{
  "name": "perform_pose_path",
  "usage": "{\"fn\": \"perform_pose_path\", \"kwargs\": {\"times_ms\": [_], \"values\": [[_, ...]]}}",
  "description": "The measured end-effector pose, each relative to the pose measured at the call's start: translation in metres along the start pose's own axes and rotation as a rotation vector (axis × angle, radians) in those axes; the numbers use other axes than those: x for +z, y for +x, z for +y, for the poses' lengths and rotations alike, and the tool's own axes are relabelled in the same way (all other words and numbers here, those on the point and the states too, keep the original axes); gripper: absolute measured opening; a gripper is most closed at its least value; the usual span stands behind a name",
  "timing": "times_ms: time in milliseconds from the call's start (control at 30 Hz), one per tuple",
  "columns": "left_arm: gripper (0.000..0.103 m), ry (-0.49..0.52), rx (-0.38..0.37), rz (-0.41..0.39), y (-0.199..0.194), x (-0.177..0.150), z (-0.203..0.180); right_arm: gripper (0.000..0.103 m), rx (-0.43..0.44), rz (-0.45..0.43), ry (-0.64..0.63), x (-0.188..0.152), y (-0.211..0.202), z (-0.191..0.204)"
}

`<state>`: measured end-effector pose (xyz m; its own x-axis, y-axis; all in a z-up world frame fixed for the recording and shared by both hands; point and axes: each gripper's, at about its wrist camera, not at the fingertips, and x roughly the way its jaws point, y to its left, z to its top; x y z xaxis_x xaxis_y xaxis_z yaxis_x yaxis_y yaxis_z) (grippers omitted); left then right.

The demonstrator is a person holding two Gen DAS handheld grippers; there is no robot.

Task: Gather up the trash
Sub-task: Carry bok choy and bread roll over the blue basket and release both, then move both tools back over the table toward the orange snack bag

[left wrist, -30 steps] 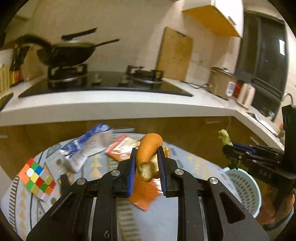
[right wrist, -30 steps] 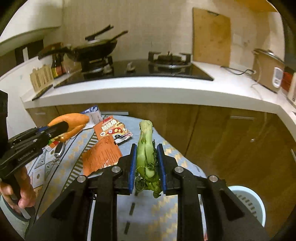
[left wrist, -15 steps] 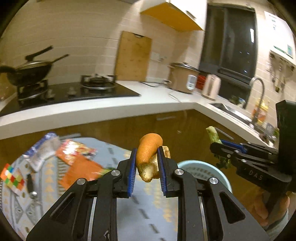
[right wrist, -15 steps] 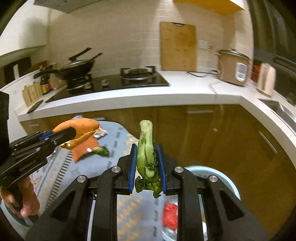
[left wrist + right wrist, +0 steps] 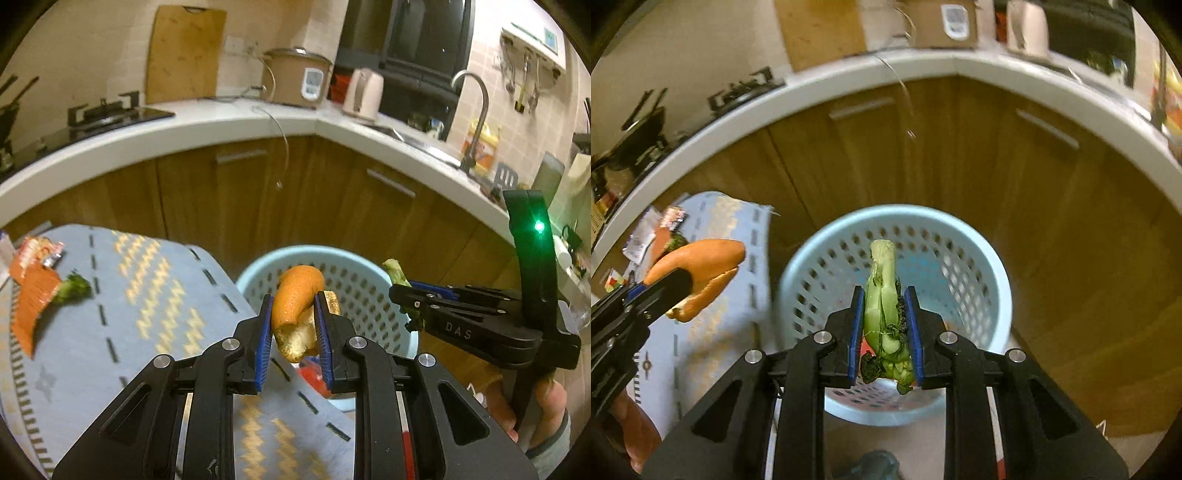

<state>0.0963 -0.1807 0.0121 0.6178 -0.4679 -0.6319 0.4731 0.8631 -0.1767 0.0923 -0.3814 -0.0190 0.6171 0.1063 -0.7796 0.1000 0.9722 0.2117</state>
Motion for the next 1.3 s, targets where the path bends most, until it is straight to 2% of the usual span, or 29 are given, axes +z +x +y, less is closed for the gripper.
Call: {"fn": "perform_pose_path", "kwargs": {"times_ms": [233, 367, 400, 433, 500, 567, 933, 1133, 1300], "values": [[0.023, 0.001, -0.013, 0.055, 0.019, -0.007, -0.001, 0.020, -0.006, 0.052, 0.088, -0.010, 0.022, -0.024], [0.026, -0.004, -0.002, 0.053, 0.017, -0.009, 0.003, 0.021, -0.006, 0.060, 0.102, -0.011, 0.025, -0.028], [0.031, -0.006, -0.005, 0.050, 0.015, -0.009, 0.004, 0.022, -0.006, 0.065, 0.106, -0.011, 0.026, -0.029], [0.039, -0.015, -0.009, 0.047, 0.014, -0.008, 0.006, 0.025, -0.003, 0.067, 0.109, -0.010, 0.027, -0.029], [0.046, -0.024, -0.003, 0.031, 0.009, -0.007, 0.009, 0.033, 0.002, 0.065, 0.117, -0.010, 0.027, -0.029], [0.046, -0.024, -0.004, 0.029, 0.008, -0.006, 0.010, 0.047, 0.006, 0.051, 0.123, -0.010, 0.024, -0.030], [0.047, -0.056, 0.010, 0.014, -0.003, -0.006, 0.024, 0.047, 0.017, 0.010, 0.058, -0.003, 0.011, -0.006], [0.047, -0.085, 0.026, -0.001, -0.014, -0.007, 0.039, 0.047, 0.037, -0.011, -0.006, 0.003, 0.005, 0.022], [0.049, -0.096, 0.069, -0.030, -0.032, -0.005, 0.059, 0.047, 0.071, -0.030, -0.063, 0.012, -0.001, 0.053]]}}
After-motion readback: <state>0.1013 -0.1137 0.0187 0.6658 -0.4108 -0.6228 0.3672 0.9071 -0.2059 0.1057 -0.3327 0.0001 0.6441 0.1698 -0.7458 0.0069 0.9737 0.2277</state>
